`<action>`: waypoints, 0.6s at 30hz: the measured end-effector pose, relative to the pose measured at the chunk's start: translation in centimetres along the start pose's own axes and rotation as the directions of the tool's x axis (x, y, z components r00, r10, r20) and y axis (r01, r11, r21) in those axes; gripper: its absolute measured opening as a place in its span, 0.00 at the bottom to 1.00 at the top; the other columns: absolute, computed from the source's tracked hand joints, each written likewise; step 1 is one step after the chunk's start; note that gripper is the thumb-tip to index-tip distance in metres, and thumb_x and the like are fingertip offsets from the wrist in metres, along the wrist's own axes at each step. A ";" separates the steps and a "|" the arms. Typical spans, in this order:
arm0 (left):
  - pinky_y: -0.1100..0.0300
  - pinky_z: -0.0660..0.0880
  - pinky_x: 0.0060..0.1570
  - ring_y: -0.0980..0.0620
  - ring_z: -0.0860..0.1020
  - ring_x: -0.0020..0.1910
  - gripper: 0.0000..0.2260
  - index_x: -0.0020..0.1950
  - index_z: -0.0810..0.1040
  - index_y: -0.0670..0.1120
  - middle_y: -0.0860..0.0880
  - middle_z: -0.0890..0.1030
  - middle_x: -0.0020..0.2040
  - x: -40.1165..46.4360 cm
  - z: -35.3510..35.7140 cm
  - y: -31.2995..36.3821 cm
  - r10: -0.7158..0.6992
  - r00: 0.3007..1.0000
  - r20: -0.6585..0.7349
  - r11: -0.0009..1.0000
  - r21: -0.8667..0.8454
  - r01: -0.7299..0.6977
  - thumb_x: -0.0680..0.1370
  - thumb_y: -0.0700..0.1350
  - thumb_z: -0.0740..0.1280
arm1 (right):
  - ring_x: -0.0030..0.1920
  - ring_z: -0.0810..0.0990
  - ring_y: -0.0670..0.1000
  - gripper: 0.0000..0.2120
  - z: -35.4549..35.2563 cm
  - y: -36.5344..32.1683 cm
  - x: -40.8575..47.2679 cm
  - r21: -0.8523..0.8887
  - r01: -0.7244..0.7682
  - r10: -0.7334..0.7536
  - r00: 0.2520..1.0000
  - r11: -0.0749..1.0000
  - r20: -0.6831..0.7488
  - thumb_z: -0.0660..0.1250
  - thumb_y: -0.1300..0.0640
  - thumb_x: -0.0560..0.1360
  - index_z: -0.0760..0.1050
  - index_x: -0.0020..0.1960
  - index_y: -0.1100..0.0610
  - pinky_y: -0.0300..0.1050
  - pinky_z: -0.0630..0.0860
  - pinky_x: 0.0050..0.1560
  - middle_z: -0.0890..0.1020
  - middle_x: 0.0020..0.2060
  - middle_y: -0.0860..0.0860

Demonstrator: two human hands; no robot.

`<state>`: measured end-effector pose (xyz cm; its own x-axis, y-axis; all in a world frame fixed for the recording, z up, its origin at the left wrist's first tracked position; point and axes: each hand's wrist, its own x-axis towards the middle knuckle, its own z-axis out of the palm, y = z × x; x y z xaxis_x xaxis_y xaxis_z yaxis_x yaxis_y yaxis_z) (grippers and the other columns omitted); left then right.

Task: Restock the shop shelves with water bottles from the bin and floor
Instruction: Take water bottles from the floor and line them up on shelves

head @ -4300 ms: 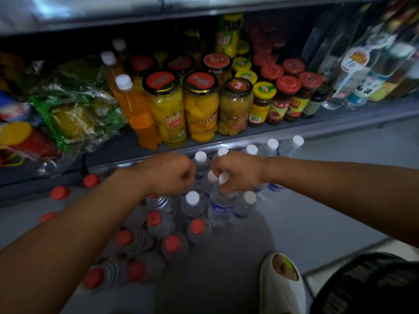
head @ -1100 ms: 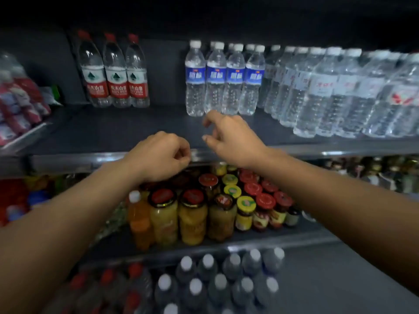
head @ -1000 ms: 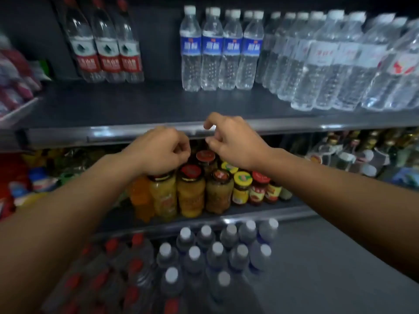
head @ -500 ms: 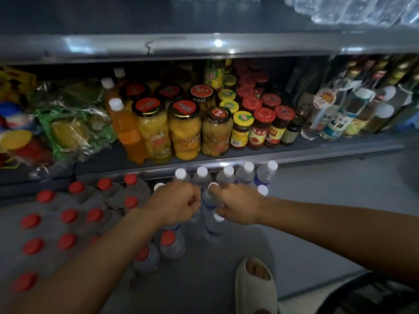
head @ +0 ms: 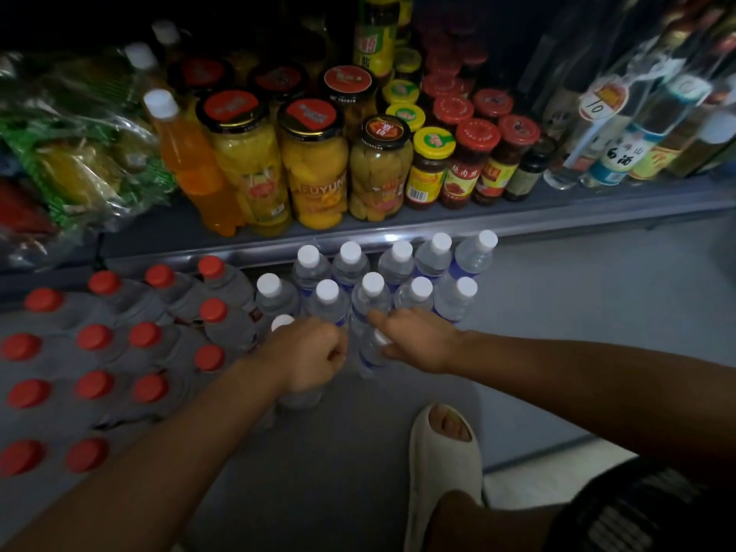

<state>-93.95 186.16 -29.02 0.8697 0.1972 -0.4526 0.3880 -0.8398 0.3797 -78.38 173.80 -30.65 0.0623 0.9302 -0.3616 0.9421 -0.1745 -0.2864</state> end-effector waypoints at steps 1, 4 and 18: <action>0.52 0.76 0.46 0.50 0.77 0.45 0.05 0.45 0.79 0.47 0.50 0.81 0.44 -0.1 -0.2 0.1 0.002 1.000 -0.004 1.000 -0.002 -0.002 0.77 0.45 0.63 | 0.50 0.77 0.60 0.17 -0.4 0.0 -0.2 0.021 0.004 -0.004 1.000 1.000 0.009 0.64 0.57 0.76 0.64 0.63 0.59 0.45 0.64 0.41 0.77 0.51 0.61; 0.51 0.76 0.46 0.50 0.78 0.45 0.06 0.46 0.79 0.47 0.50 0.81 0.45 -0.9 -1.4 0.6 0.009 1.000 -0.022 1.000 0.006 -0.009 0.77 0.46 0.63 | 0.46 0.74 0.56 0.10 -2.4 -0.2 -0.8 0.072 -0.008 0.006 1.000 0.997 0.028 0.64 0.56 0.76 0.65 0.55 0.55 0.44 0.64 0.42 0.75 0.46 0.57; 0.61 0.70 0.38 0.58 0.74 0.38 0.05 0.49 0.81 0.50 0.58 0.76 0.38 -6.2 -13.9 5.3 0.083 0.939 -0.333 0.996 0.048 -0.071 0.78 0.47 0.65 | 0.32 0.72 0.46 0.13 -18.8 -3.8 -6.9 0.217 0.076 0.012 0.926 0.973 -0.378 0.72 0.52 0.71 0.71 0.35 0.56 0.42 0.65 0.30 0.75 0.31 0.50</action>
<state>-93.04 187.49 -12.91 0.9507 0.2838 -0.1247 0.3100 -0.8749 0.3720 -76.24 174.11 -10.42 0.1932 0.9811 -0.0029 0.8500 -0.1689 -0.4990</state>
